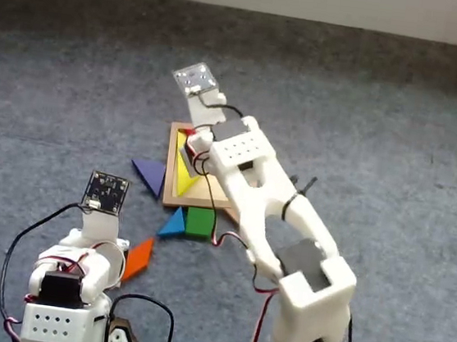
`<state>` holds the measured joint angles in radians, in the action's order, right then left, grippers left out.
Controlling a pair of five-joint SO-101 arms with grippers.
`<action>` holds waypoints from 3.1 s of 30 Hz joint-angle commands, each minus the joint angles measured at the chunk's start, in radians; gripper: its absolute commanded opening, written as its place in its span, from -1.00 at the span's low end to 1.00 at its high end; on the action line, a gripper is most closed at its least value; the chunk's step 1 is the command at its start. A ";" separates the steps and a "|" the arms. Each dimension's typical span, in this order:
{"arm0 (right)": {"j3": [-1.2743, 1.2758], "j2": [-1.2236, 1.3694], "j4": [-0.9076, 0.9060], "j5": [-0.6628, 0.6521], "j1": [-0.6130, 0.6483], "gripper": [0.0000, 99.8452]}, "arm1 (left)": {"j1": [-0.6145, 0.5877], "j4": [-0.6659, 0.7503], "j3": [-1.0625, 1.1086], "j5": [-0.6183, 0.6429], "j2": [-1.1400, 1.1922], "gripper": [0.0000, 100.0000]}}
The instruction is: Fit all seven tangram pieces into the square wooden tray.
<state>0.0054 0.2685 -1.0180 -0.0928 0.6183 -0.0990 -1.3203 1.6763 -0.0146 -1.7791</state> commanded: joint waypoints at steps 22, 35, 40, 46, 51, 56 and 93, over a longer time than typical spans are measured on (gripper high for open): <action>0.156 -0.355 -0.460 0.012 -0.001 -0.89 | -0.010 -0.006 0.019 -0.005 -0.041 -0.99; 0.440 -0.263 0.036 0.580 0.153 -0.81 | -0.010 -0.006 0.019 -0.005 -0.041 -0.99; 0.398 -0.179 0.038 0.582 0.179 -0.57 | -0.010 -0.006 0.019 -0.005 -0.041 -0.99; 0.344 -0.105 0.038 0.611 0.185 -0.57 | -0.010 -0.006 0.019 -0.005 -0.041 -0.99; 0.309 -0.082 0.038 0.660 0.193 -0.57 | -0.010 -0.006 0.019 -0.005 -0.041 -0.99; 0.317 -0.088 0.031 0.660 0.214 -0.57 | -0.010 -0.006 0.019 -0.005 -0.041 -0.99; 0.309 -0.265 -0.101 0.328 0.044 -0.99 | -0.010 -0.006 0.019 -0.005 -0.041 -0.99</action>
<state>0.3506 0.0476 -1.1347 0.2693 0.7104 -0.0990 -1.3203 1.6763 -0.0146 -1.7791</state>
